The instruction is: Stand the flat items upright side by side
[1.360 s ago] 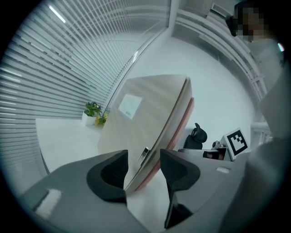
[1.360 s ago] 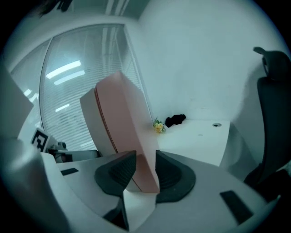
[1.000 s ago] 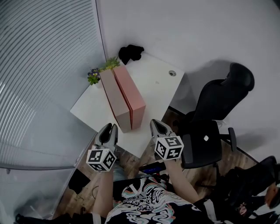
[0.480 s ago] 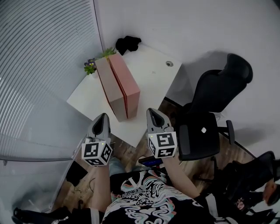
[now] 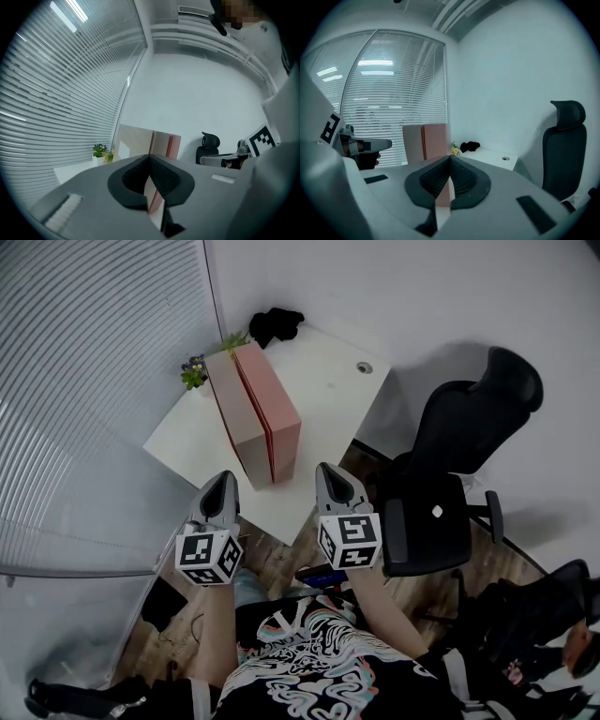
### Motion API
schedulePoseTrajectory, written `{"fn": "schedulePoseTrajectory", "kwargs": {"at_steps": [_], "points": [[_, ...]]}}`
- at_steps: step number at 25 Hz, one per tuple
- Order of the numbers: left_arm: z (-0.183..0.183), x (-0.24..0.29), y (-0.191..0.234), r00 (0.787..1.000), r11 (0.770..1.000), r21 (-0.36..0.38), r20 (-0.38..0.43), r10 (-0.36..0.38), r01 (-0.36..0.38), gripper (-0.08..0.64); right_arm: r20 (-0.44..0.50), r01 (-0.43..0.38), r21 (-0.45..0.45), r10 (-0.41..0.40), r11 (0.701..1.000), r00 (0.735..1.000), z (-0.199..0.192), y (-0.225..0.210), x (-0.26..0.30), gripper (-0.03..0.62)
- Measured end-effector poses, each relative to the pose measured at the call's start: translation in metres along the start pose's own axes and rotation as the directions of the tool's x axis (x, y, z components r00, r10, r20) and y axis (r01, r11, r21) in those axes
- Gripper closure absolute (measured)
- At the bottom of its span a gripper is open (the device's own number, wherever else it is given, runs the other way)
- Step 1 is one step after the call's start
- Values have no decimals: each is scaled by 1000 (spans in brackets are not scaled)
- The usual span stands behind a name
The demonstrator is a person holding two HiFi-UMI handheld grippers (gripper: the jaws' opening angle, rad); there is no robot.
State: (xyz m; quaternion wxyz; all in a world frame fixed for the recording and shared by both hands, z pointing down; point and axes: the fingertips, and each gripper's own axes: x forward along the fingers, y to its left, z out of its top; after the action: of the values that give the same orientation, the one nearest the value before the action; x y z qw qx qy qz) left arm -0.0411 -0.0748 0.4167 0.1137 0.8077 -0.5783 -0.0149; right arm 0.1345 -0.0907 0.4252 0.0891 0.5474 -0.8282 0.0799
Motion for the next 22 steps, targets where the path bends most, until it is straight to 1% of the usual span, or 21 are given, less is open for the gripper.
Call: {"fn": "schedulePoseTrajectory", "kwargs": {"at_steps": [15, 22], "points": [[-10, 3, 7, 1000, 1000, -19, -13, 7, -7, 561, -4, 6, -3, -6, 1000, 1000, -4, 3, 2, 592], [-16, 5, 7, 1000, 1000, -17, -26, 11, -11, 561, 2, -2, 17, 2, 1000, 1000, -6, 3, 2, 591]]}}
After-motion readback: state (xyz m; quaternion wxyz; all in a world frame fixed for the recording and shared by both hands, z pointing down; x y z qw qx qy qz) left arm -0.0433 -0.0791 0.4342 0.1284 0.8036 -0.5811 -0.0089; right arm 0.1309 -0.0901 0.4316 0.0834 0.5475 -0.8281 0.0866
